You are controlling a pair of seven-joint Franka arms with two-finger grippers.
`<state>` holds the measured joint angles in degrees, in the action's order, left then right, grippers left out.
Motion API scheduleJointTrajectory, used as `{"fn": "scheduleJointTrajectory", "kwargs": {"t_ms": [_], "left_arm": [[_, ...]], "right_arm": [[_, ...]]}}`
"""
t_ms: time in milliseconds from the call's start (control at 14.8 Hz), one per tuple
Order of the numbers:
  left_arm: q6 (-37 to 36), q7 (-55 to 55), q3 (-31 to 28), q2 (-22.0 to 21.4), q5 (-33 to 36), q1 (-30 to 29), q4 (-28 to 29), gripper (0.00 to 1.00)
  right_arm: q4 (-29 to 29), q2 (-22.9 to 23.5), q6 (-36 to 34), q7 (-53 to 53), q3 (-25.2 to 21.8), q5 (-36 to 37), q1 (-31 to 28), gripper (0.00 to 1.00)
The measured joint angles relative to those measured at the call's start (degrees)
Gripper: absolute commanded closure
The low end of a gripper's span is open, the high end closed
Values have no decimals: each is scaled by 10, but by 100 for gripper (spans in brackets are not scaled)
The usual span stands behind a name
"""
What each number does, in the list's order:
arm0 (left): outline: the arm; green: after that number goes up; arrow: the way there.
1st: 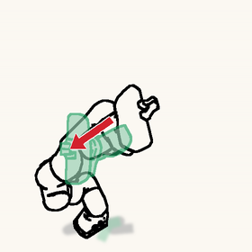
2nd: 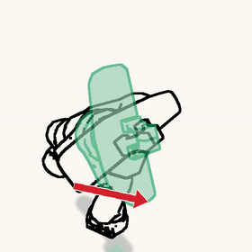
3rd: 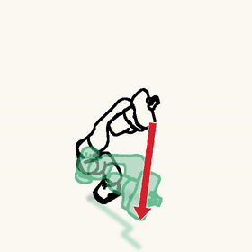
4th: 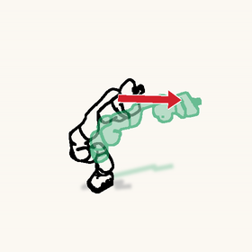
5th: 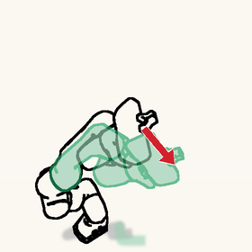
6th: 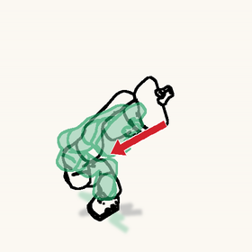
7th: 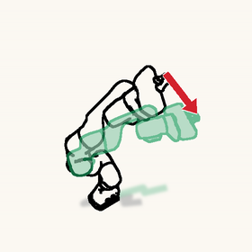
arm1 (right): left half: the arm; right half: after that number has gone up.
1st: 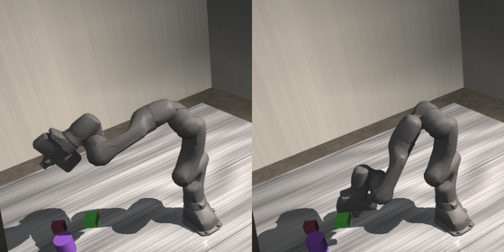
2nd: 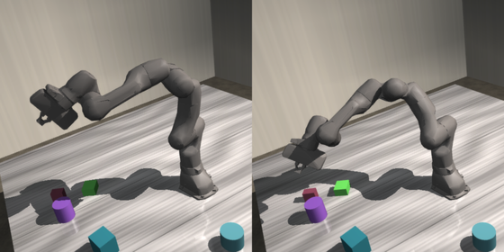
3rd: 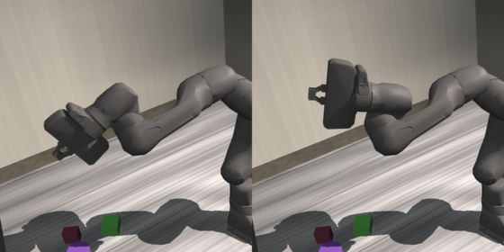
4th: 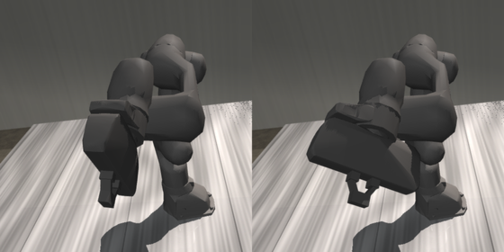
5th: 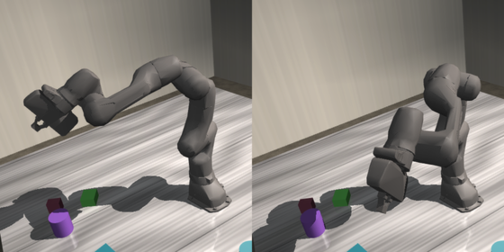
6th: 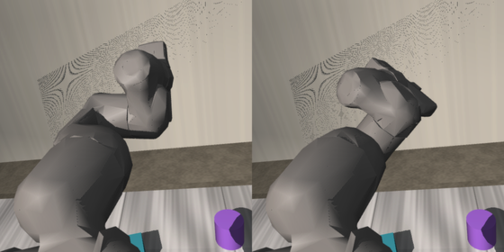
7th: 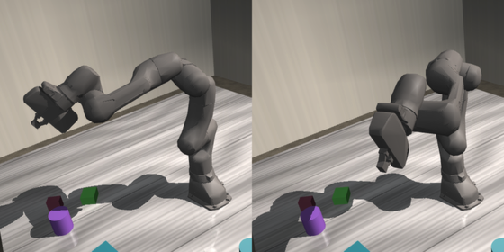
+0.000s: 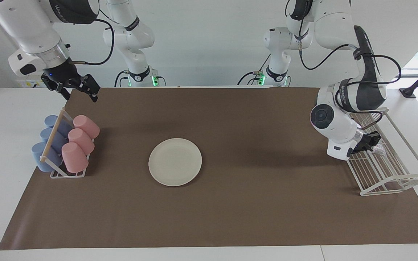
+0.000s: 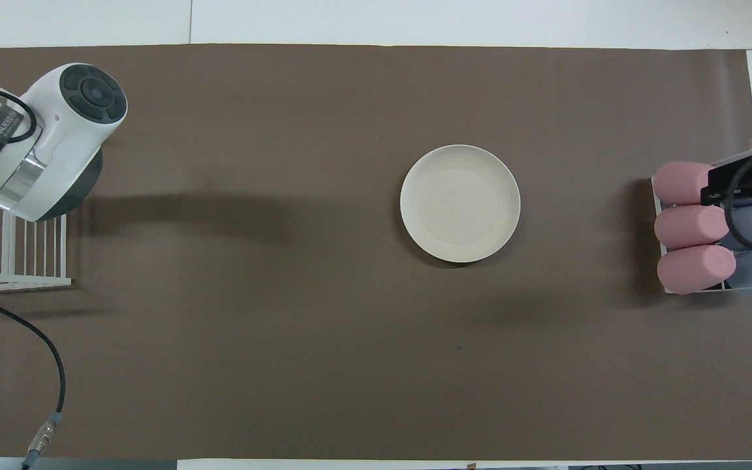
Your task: Wipe plate with sponge
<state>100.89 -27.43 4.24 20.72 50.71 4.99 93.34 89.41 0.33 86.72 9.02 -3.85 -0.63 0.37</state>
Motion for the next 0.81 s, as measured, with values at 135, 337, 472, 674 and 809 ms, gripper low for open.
{"fn": "scheduleJointTrajectory", "kwargs": {"t_ms": [135, 337, 472, 674, 809], "left_arm": [[-50, 0, 10, -16, -96, 0, -46, 100], [-143, 2, 40, -32, -213, 1, -121, 100], [-174, 1, 53, -41, -306, 1, -150, 100], [-185, -3, 44, -77, -499, -11, -166, 100], [-186, -8, 40, -96, -628, -37, -166, 100]], "right_arm": [[0, 0, 0, 77, 0, -15, 0, 0], [0, 0, 0, 172, -4, -35, -1, 0], [0, 0, 0, 239, -5, -37, -1, 0], [0, 0, -3, 358, -2, -55, 0, 0], [0, -1, -11, 443, 2, -81, 1, 0]]}}
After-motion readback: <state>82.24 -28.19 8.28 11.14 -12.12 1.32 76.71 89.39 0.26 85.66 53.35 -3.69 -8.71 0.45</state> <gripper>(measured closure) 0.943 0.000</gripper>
